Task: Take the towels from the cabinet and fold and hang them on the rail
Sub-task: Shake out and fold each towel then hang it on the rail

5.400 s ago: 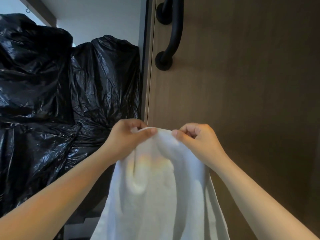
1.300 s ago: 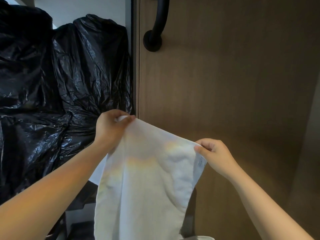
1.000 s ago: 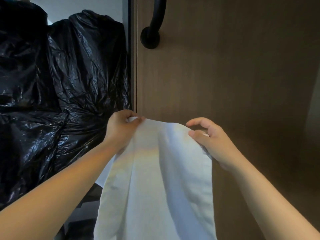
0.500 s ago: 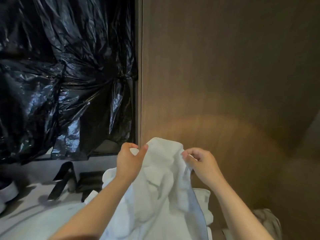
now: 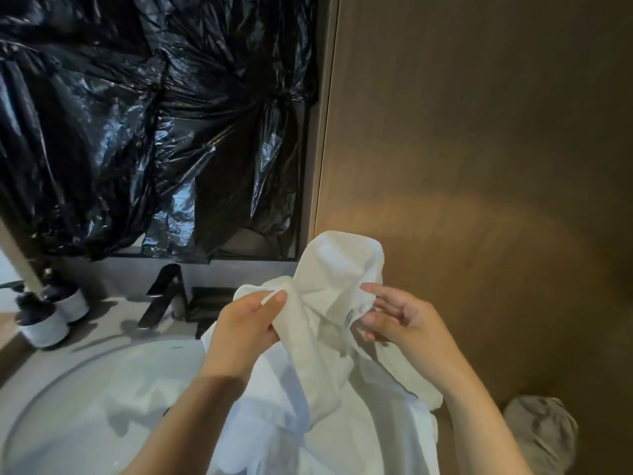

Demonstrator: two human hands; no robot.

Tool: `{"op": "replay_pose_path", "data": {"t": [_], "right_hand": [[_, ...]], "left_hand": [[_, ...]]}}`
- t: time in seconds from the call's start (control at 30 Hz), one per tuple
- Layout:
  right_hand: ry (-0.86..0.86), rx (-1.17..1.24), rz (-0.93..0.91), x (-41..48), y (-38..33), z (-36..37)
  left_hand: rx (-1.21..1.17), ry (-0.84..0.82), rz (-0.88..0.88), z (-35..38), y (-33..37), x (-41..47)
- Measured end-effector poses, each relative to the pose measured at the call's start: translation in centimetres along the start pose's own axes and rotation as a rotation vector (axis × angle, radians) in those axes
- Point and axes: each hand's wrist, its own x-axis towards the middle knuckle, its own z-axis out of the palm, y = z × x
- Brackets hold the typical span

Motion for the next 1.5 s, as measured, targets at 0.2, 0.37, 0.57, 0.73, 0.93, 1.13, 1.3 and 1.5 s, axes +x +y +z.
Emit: {"op": "replay_pose_path", "data": {"t": [0.2,0.37,0.57,0.73,0.93,1.13,1.3,1.5], "right_hand": [[0.14,-0.367,-0.237,-0.2,-0.8,-0.3],[0.141,-0.449,-0.399,-0.9,-2.6,-0.5],[0.001,-0.383,-0.409,-1.9,-4.5,1.0],[-0.062,-0.327,-0.358,-2.5,-4.8,1.7],[-0.074,-0.319,-0.281,-2.3,-4.3,2.8],[-0.068,-0.331,-0.277,-2.3,-4.0,3.4],[-0.022,-0.364,-0.264,-2.2,-3.7,3.6],[-0.012,-0.379,-0.271,-2.1,-3.4,3.6]], "left_hand": [[0.278,-0.04,0.122,-0.9,1.2,-1.8],[0.17,-0.042,0.135,-1.1,1.6,-2.1],[0.023,-0.055,0.158,-0.3,1.8,-2.3],[0.017,-0.139,0.165,0.3,2.0,-2.9],[0.046,-0.254,0.169,1.2,1.7,-3.7],[0.069,-0.316,0.191,1.3,1.7,-3.9],[0.094,-0.322,0.203,1.4,1.3,-4.0],[0.111,-0.313,0.193,1.4,1.3,-4.1]]}}
